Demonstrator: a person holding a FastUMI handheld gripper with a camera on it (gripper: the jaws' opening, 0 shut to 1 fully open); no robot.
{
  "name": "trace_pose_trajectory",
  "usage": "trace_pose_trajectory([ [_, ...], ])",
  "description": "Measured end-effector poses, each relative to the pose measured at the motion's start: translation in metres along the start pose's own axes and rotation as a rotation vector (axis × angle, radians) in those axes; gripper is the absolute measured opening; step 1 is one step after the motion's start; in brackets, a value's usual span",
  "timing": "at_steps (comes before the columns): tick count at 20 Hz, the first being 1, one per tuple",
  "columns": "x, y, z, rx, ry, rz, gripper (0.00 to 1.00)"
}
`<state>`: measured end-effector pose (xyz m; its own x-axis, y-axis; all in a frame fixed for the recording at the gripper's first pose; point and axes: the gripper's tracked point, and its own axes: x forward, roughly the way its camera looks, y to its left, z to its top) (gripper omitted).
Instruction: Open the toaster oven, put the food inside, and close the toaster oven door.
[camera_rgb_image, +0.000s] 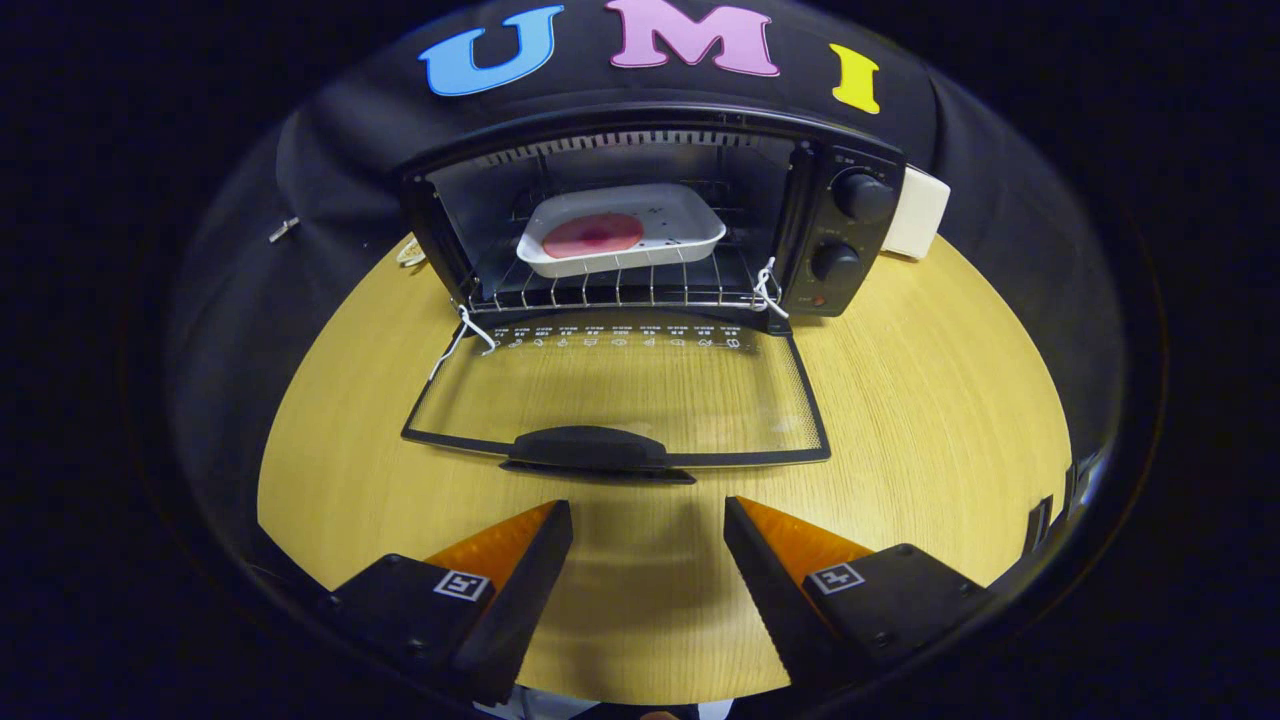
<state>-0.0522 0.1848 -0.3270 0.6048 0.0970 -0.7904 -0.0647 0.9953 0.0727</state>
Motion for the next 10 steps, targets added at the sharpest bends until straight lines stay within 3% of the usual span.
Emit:
trace_pose_trajectory([
  [10, 0.028, 0.002, 0.001, -0.092, 0.002, -0.037, 1.00],
])
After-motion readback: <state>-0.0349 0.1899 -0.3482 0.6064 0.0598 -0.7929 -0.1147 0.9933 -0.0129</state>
